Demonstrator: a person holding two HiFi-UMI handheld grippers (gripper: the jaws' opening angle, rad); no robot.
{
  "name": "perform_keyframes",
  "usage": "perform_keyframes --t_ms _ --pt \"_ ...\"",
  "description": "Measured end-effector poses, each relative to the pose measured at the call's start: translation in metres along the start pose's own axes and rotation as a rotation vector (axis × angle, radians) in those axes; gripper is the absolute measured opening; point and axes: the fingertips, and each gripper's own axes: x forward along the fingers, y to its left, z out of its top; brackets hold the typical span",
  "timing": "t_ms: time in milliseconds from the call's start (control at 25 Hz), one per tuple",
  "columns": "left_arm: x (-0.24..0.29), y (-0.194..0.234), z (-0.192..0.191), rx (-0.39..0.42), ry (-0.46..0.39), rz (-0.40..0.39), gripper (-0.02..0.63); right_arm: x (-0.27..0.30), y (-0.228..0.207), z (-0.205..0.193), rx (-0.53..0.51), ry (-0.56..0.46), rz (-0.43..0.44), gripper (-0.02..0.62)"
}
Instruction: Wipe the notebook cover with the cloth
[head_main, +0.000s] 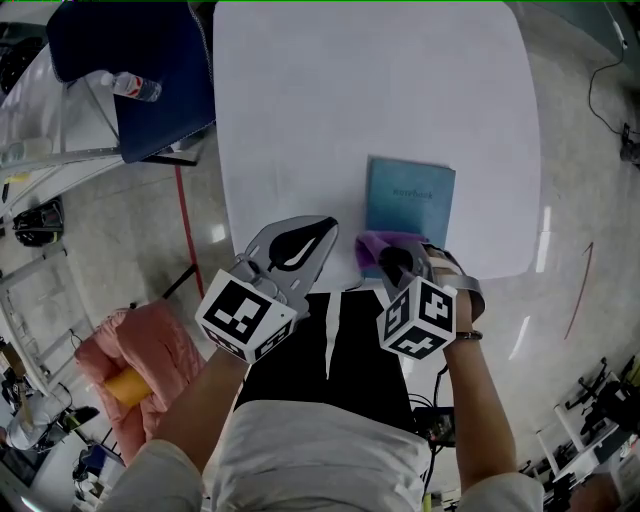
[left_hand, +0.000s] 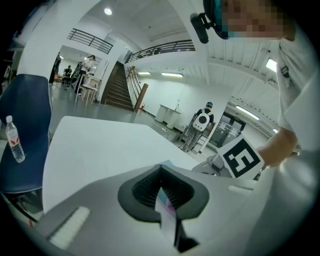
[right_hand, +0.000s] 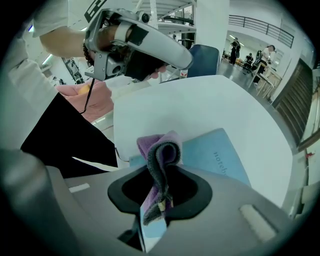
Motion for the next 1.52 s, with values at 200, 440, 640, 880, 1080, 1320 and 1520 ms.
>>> perform_keyframes --t_ms 200,440,640,880,1080,1320,1520 --pt "0.0 -0.001 0.0 0.002 0.001 -0.006 -0.002 -0.001 0.015 -0.003 0.01 0.021 0.046 0.104" --pt "-0.001 -0.006 -0.005 0.004 0.007 -0.015 -0.002 -0.001 0.033 -0.006 0.025 0.034 0.093 0.104" --pt "0.0 -0.014 -0.008 0.006 0.006 -0.025 -0.001 -0.002 0.044 -0.008 0.037 0.038 0.114 0.104" --pt "0.0 -0.018 -0.01 0.008 0.009 -0.024 -0.001 -0.003 0.053 -0.011 0.052 0.036 0.134 0.104" --pt "-0.002 -0.021 -0.012 0.012 0.011 -0.024 -0.002 -0.004 0.058 -0.012 0.063 0.041 0.158 0.104" --pt "-0.003 -0.018 -0.016 0.005 0.015 -0.022 -0.001 -0.004 0.058 -0.011 0.052 0.056 0.166 0.104" --pt "-0.001 -0.017 -0.016 0.006 0.018 -0.022 -0.001 -0.008 0.054 -0.009 0.024 0.061 0.147 0.104"
